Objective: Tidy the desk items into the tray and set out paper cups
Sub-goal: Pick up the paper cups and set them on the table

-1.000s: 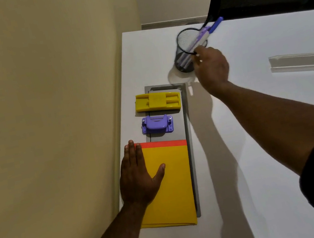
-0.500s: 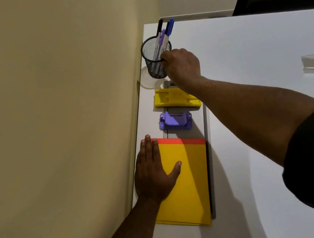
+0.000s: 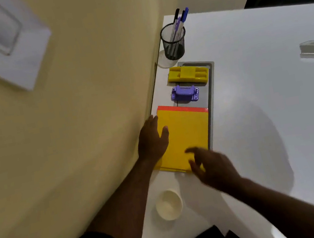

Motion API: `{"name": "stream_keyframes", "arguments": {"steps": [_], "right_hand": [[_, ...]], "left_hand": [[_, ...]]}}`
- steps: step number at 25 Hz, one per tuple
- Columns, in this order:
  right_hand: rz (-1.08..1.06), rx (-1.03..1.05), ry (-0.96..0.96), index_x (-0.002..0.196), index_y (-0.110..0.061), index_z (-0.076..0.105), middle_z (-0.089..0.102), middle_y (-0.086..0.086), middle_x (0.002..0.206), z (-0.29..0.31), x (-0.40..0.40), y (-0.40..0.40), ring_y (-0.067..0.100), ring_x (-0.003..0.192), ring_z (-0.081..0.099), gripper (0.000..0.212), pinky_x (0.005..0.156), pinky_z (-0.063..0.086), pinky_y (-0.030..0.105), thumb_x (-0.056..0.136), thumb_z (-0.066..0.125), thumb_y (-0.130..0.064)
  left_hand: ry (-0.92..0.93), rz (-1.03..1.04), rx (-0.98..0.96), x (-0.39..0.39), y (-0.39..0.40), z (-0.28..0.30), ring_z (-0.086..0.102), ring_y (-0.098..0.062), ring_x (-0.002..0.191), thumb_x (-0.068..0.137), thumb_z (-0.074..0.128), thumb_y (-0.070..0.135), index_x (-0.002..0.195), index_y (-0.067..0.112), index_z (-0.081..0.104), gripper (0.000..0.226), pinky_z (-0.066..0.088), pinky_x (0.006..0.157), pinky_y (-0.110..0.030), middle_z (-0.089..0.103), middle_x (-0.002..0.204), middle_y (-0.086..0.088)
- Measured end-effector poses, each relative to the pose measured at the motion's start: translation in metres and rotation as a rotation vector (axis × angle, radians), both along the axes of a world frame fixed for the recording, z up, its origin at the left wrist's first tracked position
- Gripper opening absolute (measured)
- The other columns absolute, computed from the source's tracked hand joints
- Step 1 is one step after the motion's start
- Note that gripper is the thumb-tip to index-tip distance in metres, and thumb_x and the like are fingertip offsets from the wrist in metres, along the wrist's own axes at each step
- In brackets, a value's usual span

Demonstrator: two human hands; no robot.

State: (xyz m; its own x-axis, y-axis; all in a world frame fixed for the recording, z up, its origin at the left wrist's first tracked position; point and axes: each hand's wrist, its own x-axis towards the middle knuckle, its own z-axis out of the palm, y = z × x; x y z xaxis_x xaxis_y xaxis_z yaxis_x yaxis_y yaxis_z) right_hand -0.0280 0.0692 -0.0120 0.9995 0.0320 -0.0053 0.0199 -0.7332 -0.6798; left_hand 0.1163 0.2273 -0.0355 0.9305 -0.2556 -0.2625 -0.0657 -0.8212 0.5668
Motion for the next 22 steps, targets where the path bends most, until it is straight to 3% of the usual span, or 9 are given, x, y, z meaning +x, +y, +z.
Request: {"name": "stream_keyframes", "arguments": {"steps": [4, 7, 10, 12, 14, 16, 19, 22], "right_hand": [[0.474, -0.175, 0.226, 0.141, -0.044, 0.019, 0.063, 0.001, 0.114, -0.008, -0.072, 0.051, 0.017, 0.087, 0.061, 0.054, 0.067, 0.052, 0.030, 0.093, 0.043, -0.044], [0.509, -0.316, 0.188, 0.135, -0.029, 0.039, 0.060, 0.009, 0.122, -0.014, -0.085, 0.068, 0.028, 0.095, 0.063, 0.045, 0.076, 0.055, 0.041, 0.093, 0.053, -0.036], [0.383, -0.335, 0.106, 0.121, -0.020, 0.057, 0.065, 0.010, 0.114, -0.006, -0.090, 0.067, 0.027, 0.092, 0.065, 0.027, 0.076, 0.057, 0.040, 0.094, 0.054, -0.027], [0.263, -0.198, 0.116, 0.117, -0.022, 0.060, 0.066, 0.006, 0.111, 0.003, -0.095, 0.064, 0.024, 0.093, 0.065, 0.024, 0.077, 0.056, 0.036, 0.095, 0.052, -0.029], [0.136, 0.012, 0.161, 0.113, -0.024, 0.064, 0.068, 0.001, 0.108, 0.019, -0.099, 0.061, 0.017, 0.090, 0.064, 0.023, 0.074, 0.050, 0.025, 0.094, 0.053, -0.031], [0.113, 0.188, 0.195, 0.107, -0.022, 0.068, 0.071, -0.001, 0.101, 0.038, -0.104, 0.062, 0.008, 0.081, 0.060, 0.020, 0.069, 0.043, 0.016, 0.093, 0.056, -0.029], [0.115, 0.372, 0.281, 0.098, -0.021, 0.071, 0.067, -0.011, 0.078, 0.066, -0.117, 0.065, -0.001, 0.067, 0.056, 0.015, 0.063, 0.044, 0.016, 0.093, 0.057, -0.026], [0.051, 0.440, 0.296, 0.105, -0.019, 0.071, 0.064, -0.014, 0.080, 0.088, -0.130, 0.060, 0.003, 0.075, 0.057, 0.019, 0.066, 0.043, 0.017, 0.093, 0.058, -0.026]], "left_hand": [[0.082, 0.288, -0.163, -0.068, 0.032, 0.038, 0.047, -0.023, 0.134, 0.099, 0.047, 0.032, 0.142, 0.015, 0.047, 0.046, 0.036, 0.104, -0.027, 0.051, 0.146, -0.006], [0.107, 0.480, -0.239, -0.128, 0.050, 0.049, 0.055, -0.023, 0.125, 0.100, 0.045, 0.032, 0.134, 0.013, 0.055, 0.041, 0.038, 0.096, -0.026, 0.060, 0.136, -0.008], [0.055, 0.497, -0.205, -0.179, 0.069, 0.057, 0.057, -0.026, 0.121, 0.100, 0.046, 0.025, 0.132, 0.009, 0.057, 0.037, 0.039, 0.096, -0.027, 0.062, 0.132, -0.012], [0.069, 0.435, -0.193, -0.203, 0.082, 0.063, 0.052, -0.025, 0.128, 0.096, 0.047, 0.010, 0.139, 0.011, 0.050, 0.043, 0.037, 0.105, -0.029, 0.056, 0.141, -0.010], [0.050, 0.231, -0.218, -0.223, 0.091, 0.072, 0.041, -0.016, 0.138, 0.087, 0.054, 0.002, 0.145, 0.019, 0.040, 0.062, 0.029, 0.113, -0.027, 0.045, 0.149, -0.002], [-0.005, 0.057, -0.219, -0.237, 0.089, 0.080, 0.041, -0.009, 0.136, 0.080, 0.065, 0.014, 0.147, 0.026, 0.034, 0.075, 0.034, 0.114, -0.032, 0.045, 0.149, 0.004], [-0.103, 0.064, -0.066, -0.242, 0.074, 0.091, 0.056, -0.010, 0.119, 0.070, 0.072, 0.046, 0.148, 0.030, 0.026, 0.092, 0.052, 0.098, -0.038, 0.055, 0.135, 0.008], [-0.159, 0.002, -0.026, -0.247, 0.066, 0.100, 0.062, -0.019, 0.115, 0.072, 0.074, 0.050, 0.150, 0.027, 0.023, 0.096, 0.052, 0.088, -0.028, 0.057, 0.138, 0.000]]}}
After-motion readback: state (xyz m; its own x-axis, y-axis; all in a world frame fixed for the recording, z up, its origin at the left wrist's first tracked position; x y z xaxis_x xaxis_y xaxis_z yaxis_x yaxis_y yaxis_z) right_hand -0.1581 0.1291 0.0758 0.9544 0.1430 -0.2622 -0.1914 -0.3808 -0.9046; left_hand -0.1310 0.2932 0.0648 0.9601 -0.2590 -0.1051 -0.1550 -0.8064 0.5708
